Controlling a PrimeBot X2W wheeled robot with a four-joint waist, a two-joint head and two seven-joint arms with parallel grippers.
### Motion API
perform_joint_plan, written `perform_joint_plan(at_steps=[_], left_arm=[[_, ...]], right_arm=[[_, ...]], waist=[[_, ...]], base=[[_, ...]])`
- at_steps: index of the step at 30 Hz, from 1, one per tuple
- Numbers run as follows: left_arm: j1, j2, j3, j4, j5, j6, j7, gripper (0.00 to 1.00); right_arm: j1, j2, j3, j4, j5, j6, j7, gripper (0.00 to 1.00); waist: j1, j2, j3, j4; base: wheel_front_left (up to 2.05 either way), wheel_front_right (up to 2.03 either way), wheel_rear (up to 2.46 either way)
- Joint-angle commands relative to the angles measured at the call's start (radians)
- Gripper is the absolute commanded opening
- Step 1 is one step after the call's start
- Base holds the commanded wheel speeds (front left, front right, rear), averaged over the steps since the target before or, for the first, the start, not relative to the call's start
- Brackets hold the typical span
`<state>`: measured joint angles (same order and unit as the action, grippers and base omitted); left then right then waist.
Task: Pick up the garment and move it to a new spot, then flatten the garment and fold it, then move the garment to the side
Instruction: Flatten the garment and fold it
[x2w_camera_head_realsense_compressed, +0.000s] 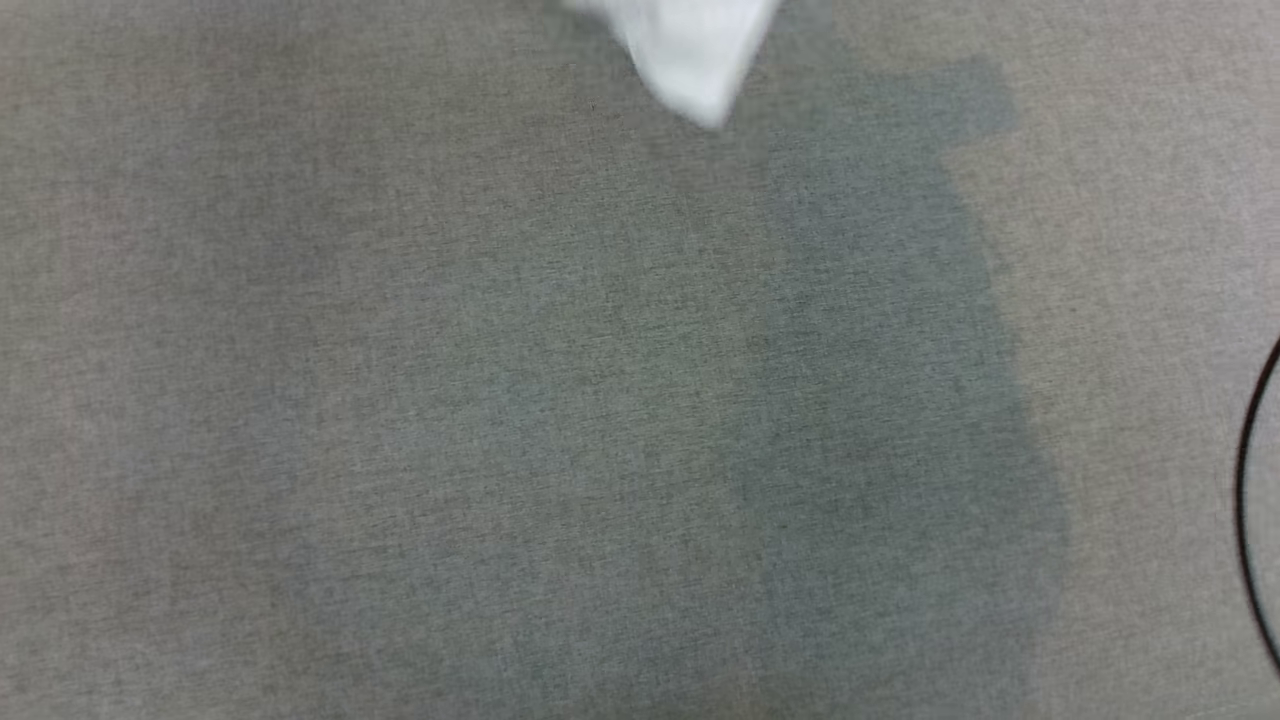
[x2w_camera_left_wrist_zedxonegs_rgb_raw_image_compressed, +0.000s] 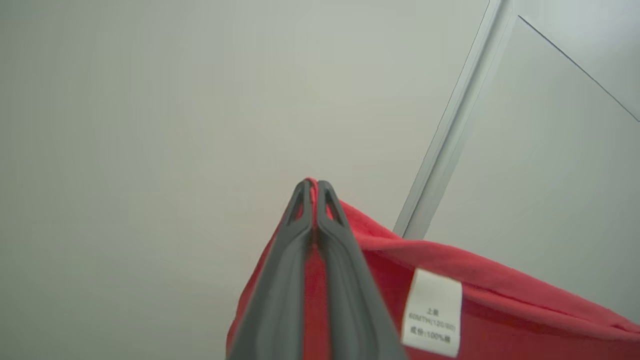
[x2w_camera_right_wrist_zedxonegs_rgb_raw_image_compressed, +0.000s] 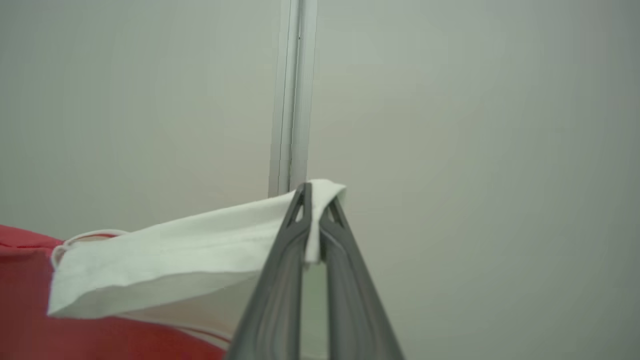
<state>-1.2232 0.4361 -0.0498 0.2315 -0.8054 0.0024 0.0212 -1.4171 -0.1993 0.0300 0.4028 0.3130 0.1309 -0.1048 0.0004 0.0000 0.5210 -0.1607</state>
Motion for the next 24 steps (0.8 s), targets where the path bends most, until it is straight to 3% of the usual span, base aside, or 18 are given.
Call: perform_joint_plan(at_steps=[1,6,10,15,18,24], left_arm=[[-0.026,0.005,0.0,0.019,0.014,-0.013,-0.02,0.0],[-0.061,0.0,-0.004,0.096,0.026,-0.054,-0.096,0.0],[0.014,-0.013,-0.028,0.153,0.035,-0.088,-0.149,0.0],[0.175,-0.04,-0.064,0.257,0.027,-0.112,-0.205,0.0],[0.293,-0.085,-0.079,0.307,0.007,-0.119,-0.236,0.0],[0.56,-0.163,-0.12,0.323,-0.018,-0.124,-0.26,0.0]], right_arm=[[-0.036,-0.024,0.011,0.016,-0.017,0.0,-0.028,0.0],[-0.083,-0.058,0.077,0.102,-0.065,0.0,-0.094,0.0],[0.001,-0.064,0.116,0.161,-0.046,0.0,-0.105,0.0],[0.171,-0.064,0.19,0.223,-0.014,0.0,-0.091,0.0],[0.302,-0.063,0.221,0.246,0.029,0.0,-0.072,0.0],[0.57,-0.078,0.2,0.187,0.134,0.0,0.022,0.0]], waist=[[-0.0004,0.0,0.0,-0.004],[-0.0004,0.0,0.016,-0.02],[-0.0004,0.0,0.036,-0.03],[-0.0004,0.0,0.034,-0.046],[-0.0004,0.0,0.011,-0.04],[-0.0004,0.0,-0.081,-0.009]], base=[[0.0,0.0,0.0],[0.0,0.0,0.0],[0.0,0.0,0.0],[0.0,0.0,0.0],[0.0,0.0,0.0],[0.0,0.0,0.0]])
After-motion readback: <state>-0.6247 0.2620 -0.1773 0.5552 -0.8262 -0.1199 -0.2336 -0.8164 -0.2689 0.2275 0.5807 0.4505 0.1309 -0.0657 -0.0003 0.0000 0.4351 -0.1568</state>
